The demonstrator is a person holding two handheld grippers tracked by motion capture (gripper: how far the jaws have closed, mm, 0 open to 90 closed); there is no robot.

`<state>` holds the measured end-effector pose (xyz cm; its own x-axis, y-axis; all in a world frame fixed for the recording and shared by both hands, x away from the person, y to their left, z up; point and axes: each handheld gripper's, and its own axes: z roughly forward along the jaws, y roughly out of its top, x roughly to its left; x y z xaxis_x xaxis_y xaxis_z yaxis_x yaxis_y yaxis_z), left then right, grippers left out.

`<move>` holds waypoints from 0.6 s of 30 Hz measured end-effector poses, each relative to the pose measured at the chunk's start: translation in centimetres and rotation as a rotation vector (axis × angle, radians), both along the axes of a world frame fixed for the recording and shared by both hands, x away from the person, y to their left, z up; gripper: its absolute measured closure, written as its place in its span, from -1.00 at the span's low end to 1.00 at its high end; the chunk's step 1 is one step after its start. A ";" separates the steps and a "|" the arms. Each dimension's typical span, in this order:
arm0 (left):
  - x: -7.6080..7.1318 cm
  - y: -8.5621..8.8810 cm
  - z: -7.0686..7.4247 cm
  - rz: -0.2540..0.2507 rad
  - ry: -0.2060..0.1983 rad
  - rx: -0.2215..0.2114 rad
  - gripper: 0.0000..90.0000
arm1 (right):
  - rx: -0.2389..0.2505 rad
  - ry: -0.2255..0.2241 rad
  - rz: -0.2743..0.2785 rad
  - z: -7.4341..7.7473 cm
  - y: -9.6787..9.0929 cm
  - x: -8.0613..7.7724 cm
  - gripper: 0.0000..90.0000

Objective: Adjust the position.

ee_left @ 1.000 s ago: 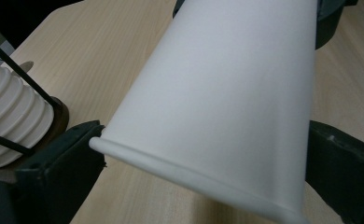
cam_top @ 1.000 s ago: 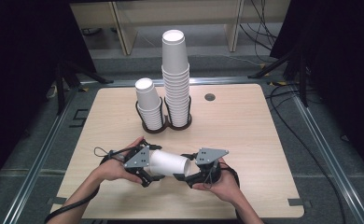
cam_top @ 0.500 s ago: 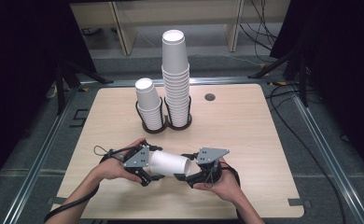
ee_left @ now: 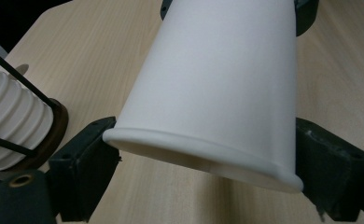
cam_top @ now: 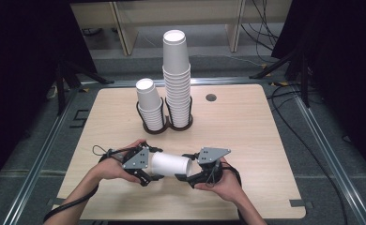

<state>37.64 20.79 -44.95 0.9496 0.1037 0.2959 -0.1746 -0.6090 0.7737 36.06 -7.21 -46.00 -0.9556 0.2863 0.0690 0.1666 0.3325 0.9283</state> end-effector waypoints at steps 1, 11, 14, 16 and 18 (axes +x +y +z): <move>0.0 0.0 0.0 0.002 0.002 0.001 -0.69 | 0.001 -0.003 -0.002 0.0 0.0 0.0 -0.44; -0.1 -0.1 0.6 -0.010 -0.016 0.036 -0.62 | -0.002 -0.005 -0.008 0.0 -0.1 0.2 -0.47; -0.1 -0.2 0.6 -0.015 -0.020 0.034 -0.61 | -0.002 -0.004 -0.009 -0.1 -0.1 0.2 -0.47; -0.1 -0.2 0.7 -0.016 -0.018 0.036 -0.60 | -0.002 0.002 -0.008 -0.1 -0.1 0.2 -0.48; -0.1 -0.2 0.7 -0.018 -0.015 0.041 -0.60 | 0.002 -0.004 -0.006 -0.1 -0.1 0.3 -0.48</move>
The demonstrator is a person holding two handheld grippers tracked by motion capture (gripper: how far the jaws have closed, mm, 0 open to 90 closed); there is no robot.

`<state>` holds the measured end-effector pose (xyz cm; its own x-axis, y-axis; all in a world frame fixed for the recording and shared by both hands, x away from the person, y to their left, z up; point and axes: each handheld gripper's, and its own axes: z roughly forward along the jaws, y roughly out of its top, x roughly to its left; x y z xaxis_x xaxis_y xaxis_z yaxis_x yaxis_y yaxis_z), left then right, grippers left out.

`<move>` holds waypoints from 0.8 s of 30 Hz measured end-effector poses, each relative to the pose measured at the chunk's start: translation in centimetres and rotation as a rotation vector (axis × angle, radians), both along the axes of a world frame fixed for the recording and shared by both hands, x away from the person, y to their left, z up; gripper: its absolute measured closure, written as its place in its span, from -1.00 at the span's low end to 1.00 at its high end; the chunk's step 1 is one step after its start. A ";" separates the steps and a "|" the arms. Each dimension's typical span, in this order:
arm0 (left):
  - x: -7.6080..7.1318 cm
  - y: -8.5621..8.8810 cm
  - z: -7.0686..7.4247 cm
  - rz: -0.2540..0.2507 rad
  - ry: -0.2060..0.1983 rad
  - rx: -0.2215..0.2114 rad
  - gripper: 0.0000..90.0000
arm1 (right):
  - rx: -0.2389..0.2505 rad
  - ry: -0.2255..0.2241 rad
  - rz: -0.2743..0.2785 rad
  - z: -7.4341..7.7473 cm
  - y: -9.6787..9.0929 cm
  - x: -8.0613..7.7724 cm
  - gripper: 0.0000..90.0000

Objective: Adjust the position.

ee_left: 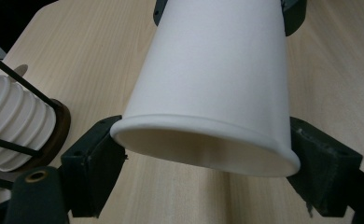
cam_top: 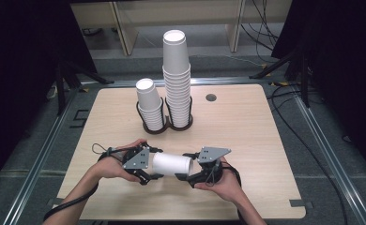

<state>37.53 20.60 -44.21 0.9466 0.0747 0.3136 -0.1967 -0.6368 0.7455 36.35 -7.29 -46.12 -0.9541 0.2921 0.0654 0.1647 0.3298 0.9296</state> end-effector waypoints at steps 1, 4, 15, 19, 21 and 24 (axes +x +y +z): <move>0.0 0.0 0.0 -0.001 0.001 0.001 -0.59 | 0.000 0.007 -0.005 0.0 0.0 -0.1 -0.48; -0.1 0.0 0.2 -0.002 -0.007 0.016 -0.58 | -0.001 0.017 -0.011 -0.1 0.0 -0.1 -0.48; -0.1 -0.3 1.5 -0.018 -0.039 0.087 -0.56 | -0.015 0.005 -0.006 0.0 0.3 -0.2 -0.53; -0.1 -0.4 2.1 -0.031 -0.043 0.145 -0.56 | -0.006 0.009 -0.027 0.0 0.4 -0.1 -0.62; -0.1 -0.5 2.5 -0.032 -0.048 0.172 -0.56 | -0.017 0.026 -0.028 0.1 0.3 -0.1 -0.65; 0.0 -0.7 2.9 -0.031 -0.059 0.200 -0.56 | -0.018 0.008 -0.038 0.3 0.3 0.0 -0.66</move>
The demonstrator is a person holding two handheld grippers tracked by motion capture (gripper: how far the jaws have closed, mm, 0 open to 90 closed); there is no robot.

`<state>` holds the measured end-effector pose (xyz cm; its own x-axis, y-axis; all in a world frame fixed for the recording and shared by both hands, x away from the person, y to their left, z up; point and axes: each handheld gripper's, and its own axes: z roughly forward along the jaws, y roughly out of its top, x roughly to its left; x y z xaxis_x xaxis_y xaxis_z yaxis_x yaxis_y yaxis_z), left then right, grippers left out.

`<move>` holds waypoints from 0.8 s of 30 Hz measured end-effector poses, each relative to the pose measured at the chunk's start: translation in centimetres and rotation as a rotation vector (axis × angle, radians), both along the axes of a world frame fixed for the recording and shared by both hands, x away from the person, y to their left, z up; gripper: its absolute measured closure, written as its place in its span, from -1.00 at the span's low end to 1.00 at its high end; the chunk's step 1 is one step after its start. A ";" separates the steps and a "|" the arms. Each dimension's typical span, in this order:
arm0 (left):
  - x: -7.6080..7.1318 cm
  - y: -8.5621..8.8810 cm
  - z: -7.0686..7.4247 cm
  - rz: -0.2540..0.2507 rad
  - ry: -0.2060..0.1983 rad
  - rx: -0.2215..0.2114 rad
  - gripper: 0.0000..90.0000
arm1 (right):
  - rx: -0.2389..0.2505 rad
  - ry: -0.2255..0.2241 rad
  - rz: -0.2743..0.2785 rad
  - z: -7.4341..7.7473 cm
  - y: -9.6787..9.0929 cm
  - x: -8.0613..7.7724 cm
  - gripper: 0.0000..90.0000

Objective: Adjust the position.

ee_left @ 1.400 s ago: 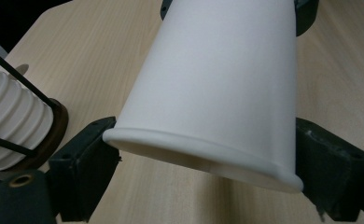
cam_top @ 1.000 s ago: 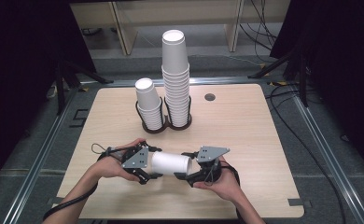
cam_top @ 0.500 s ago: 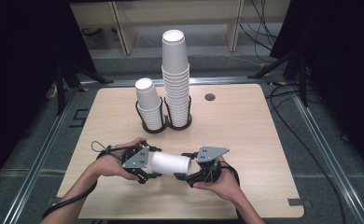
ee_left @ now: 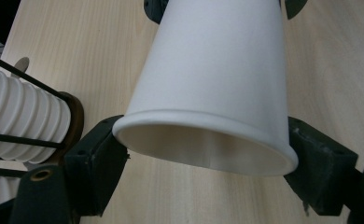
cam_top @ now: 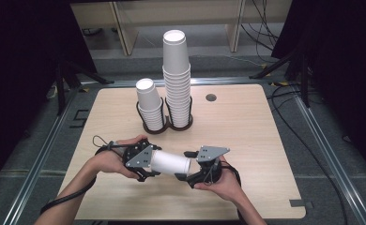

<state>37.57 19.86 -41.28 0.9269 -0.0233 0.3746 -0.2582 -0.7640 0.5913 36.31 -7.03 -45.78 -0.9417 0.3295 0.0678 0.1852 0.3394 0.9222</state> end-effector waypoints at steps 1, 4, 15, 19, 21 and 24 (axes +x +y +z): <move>0.0 -0.1 0.2 -0.001 0.000 0.013 -0.56 | 0.000 0.017 0.002 0.1 0.0 -0.1 -0.66; 0.1 -0.3 0.9 0.001 -0.019 0.065 -0.56 | -0.005 0.001 -0.004 0.6 -0.1 0.0 -0.66; 1.0 -1.9 3.6 0.017 -0.045 0.343 -0.55 | -0.051 -0.025 -0.034 1.4 -0.2 -0.1 -0.66; 1.3 -2.4 4.3 0.017 -0.057 0.433 -0.55 | -0.074 -0.033 -0.044 1.6 -0.1 0.0 -0.65; 1.4 -2.7 4.5 0.009 -0.064 0.480 -0.55 | -0.091 -0.036 -0.044 1.6 0.1 0.0 -0.63; 1.5 -3.2 4.8 -0.001 -0.060 0.532 -0.55 | -0.104 -0.026 -0.053 1.7 0.4 -0.1 -0.59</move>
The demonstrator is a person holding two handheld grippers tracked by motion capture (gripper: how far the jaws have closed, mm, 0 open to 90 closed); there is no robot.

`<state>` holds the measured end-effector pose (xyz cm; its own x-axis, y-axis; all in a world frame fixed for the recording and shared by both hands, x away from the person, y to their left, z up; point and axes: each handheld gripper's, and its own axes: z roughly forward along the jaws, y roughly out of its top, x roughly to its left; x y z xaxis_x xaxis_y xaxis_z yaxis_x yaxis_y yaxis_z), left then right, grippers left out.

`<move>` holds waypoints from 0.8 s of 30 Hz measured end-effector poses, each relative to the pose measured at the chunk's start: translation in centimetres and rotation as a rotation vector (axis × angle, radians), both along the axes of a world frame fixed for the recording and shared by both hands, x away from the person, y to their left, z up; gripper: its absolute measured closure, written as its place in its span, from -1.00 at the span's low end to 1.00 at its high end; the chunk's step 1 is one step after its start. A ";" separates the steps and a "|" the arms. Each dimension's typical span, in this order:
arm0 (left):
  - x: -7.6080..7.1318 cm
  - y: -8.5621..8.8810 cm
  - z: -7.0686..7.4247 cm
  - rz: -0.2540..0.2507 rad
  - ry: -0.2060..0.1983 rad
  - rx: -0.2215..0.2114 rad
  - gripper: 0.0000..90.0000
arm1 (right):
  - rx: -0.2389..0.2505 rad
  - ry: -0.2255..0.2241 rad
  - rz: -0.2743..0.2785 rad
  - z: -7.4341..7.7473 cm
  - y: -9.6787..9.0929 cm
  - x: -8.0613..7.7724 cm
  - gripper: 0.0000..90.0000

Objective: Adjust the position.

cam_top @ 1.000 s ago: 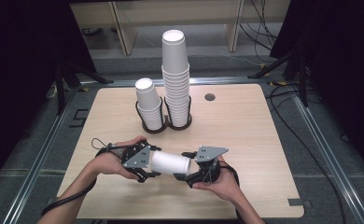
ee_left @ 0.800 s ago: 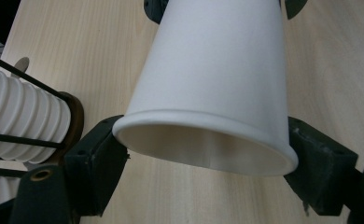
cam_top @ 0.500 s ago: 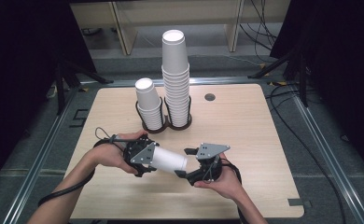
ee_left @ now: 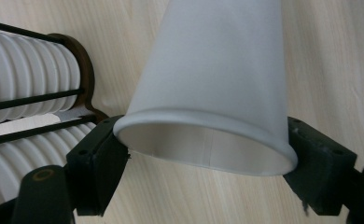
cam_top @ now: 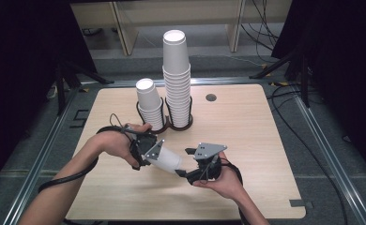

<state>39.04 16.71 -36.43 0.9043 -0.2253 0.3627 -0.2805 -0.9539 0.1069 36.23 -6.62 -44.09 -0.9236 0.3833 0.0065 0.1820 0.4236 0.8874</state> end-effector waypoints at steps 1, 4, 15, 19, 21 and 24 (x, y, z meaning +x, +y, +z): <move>0.0 -0.2 0.1 0.002 -0.007 0.014 -0.55 | -0.012 -0.013 0.002 0.1 0.1 0.0 -0.58; 0.0 -0.6 0.5 -0.014 -0.015 0.035 -0.54 | -0.024 -0.021 0.005 0.2 0.4 0.1 -0.57; 0.2 -1.9 0.6 -0.029 -0.042 0.189 -0.53 | -0.062 -0.033 0.010 0.8 2.0 0.3 -0.53; 0.2 -2.5 0.7 -0.031 -0.050 0.227 -0.53 | -0.085 -0.037 0.000 0.7 2.8 0.5 -0.49; 0.2 -2.6 0.7 -0.039 -0.053 0.236 -0.53 | -0.076 0.002 -0.019 0.7 3.2 0.4 -0.49; 0.2 -2.9 0.8 -0.044 -0.051 0.242 -0.53 | -0.088 -0.034 -0.002 0.8 3.5 0.9 -0.48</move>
